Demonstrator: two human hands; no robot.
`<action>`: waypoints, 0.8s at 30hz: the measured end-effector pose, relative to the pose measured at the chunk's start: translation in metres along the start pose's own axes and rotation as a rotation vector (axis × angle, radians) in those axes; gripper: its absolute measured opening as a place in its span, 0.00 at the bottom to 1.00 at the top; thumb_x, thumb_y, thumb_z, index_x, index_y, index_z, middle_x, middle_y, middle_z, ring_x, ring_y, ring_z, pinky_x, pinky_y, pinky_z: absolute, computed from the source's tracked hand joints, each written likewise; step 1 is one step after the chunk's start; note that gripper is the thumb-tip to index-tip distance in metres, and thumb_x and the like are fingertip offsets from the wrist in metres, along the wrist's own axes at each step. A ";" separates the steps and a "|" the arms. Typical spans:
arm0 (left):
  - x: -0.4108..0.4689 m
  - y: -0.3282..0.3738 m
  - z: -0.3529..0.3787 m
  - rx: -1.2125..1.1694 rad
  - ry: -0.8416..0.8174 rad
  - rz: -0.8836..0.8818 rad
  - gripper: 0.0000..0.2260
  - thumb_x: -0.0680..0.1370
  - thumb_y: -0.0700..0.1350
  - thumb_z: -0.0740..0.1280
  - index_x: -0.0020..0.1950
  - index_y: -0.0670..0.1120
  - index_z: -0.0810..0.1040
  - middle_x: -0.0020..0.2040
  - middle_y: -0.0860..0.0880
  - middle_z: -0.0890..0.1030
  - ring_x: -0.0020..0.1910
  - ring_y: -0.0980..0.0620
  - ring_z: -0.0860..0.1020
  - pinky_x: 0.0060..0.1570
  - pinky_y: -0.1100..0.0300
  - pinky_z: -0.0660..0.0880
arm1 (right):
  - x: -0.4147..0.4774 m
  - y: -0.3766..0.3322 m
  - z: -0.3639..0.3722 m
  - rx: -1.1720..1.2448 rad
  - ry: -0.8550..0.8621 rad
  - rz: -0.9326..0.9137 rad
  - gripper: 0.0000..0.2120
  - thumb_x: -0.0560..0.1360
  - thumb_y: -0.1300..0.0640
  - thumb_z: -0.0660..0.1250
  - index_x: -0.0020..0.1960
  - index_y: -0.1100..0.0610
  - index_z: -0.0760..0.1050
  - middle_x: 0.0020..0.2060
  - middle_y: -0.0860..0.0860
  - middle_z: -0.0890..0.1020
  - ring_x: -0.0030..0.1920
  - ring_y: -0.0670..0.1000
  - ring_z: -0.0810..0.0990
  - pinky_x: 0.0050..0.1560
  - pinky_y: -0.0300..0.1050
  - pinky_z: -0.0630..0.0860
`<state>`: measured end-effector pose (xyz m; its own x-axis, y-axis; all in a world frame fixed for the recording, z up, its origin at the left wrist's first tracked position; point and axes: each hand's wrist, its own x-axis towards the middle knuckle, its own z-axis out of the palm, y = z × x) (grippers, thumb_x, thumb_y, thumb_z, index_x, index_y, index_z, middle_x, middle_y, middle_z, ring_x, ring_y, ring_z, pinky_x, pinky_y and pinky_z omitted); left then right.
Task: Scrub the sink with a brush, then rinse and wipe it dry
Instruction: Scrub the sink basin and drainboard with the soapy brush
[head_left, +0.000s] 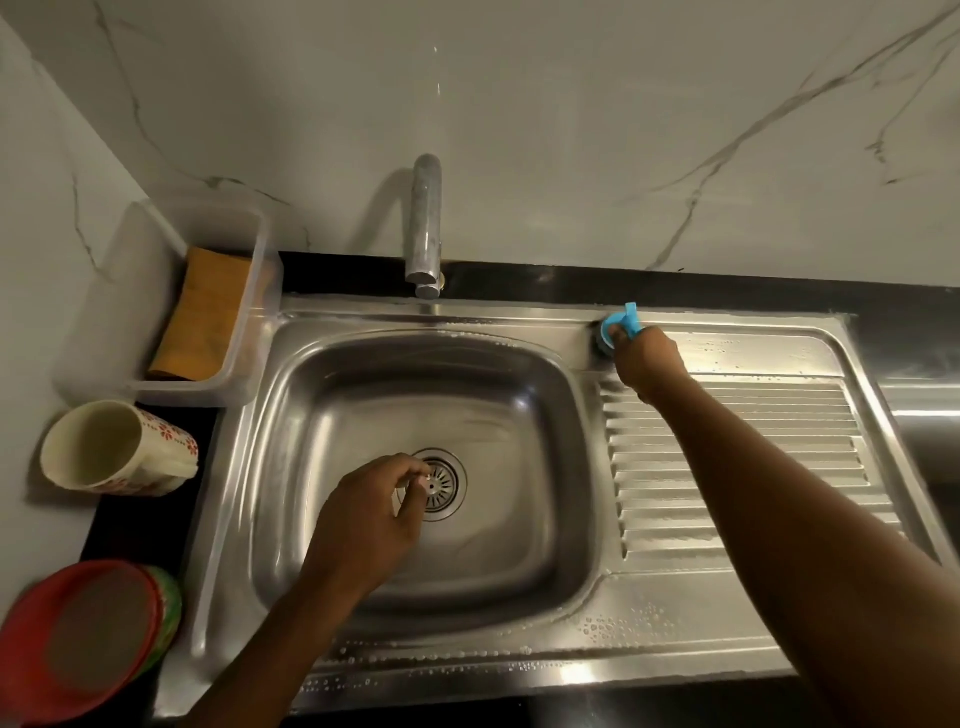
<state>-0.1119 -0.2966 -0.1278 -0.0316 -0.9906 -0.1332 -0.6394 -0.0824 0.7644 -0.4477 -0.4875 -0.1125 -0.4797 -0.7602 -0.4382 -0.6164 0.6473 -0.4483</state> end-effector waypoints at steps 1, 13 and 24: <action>-0.001 -0.001 -0.002 -0.005 0.004 -0.001 0.07 0.81 0.46 0.69 0.57 0.54 0.83 0.53 0.59 0.85 0.52 0.62 0.81 0.54 0.59 0.81 | -0.004 -0.003 0.007 0.002 0.003 -0.014 0.23 0.84 0.42 0.61 0.65 0.61 0.74 0.48 0.56 0.80 0.46 0.54 0.79 0.48 0.49 0.76; -0.022 -0.023 -0.028 -0.027 0.076 -0.097 0.06 0.81 0.48 0.69 0.57 0.56 0.82 0.53 0.63 0.83 0.53 0.62 0.81 0.56 0.56 0.80 | -0.101 -0.117 0.161 -0.043 -0.179 -0.414 0.20 0.84 0.40 0.61 0.68 0.52 0.76 0.55 0.54 0.83 0.50 0.53 0.81 0.49 0.45 0.71; -0.036 -0.036 -0.043 0.002 0.142 -0.183 0.07 0.81 0.47 0.69 0.56 0.57 0.82 0.53 0.64 0.83 0.53 0.64 0.80 0.56 0.60 0.79 | -0.135 -0.196 0.223 -0.222 -0.300 -0.649 0.25 0.84 0.38 0.58 0.65 0.58 0.78 0.56 0.58 0.83 0.56 0.59 0.82 0.59 0.55 0.79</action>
<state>-0.0544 -0.2628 -0.1232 0.1934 -0.9647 -0.1786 -0.6264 -0.2615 0.7343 -0.1230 -0.4994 -0.1392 0.1948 -0.9176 -0.3465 -0.8442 0.0231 -0.5356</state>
